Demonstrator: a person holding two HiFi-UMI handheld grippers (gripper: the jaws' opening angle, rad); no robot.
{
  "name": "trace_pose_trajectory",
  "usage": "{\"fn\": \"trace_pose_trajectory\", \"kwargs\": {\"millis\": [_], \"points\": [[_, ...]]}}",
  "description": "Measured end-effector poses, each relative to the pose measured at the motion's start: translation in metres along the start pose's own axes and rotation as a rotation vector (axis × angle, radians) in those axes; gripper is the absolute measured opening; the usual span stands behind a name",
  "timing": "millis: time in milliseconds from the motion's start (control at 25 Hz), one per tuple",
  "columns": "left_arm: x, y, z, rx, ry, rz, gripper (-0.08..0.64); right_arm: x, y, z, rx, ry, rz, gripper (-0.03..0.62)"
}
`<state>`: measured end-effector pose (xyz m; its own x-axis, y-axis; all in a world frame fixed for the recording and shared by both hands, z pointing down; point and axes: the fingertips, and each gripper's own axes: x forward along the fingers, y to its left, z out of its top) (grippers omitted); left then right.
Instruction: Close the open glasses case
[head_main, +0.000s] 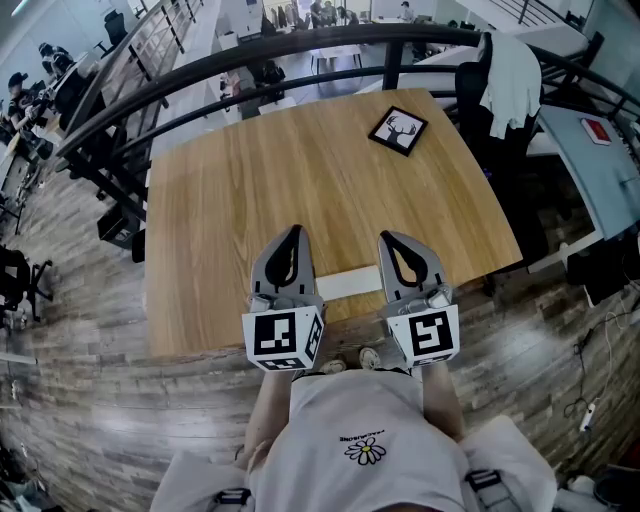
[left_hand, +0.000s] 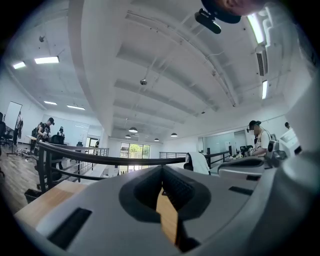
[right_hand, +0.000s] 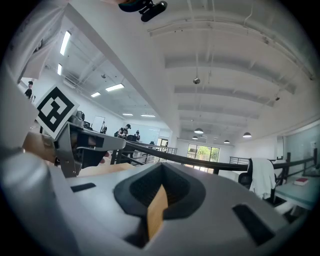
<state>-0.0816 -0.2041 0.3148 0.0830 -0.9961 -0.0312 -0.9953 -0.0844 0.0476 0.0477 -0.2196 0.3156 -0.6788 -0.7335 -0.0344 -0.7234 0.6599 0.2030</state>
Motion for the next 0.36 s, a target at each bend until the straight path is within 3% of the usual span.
{"fn": "trace_pose_trajectory", "kwargs": {"millis": [360], "points": [[-0.0007,0.0038,0.0007,-0.011,-0.005,-0.001,0.017,0.0018,-0.0022,0.0011,0.010,-0.004,-0.001,0.006]]}}
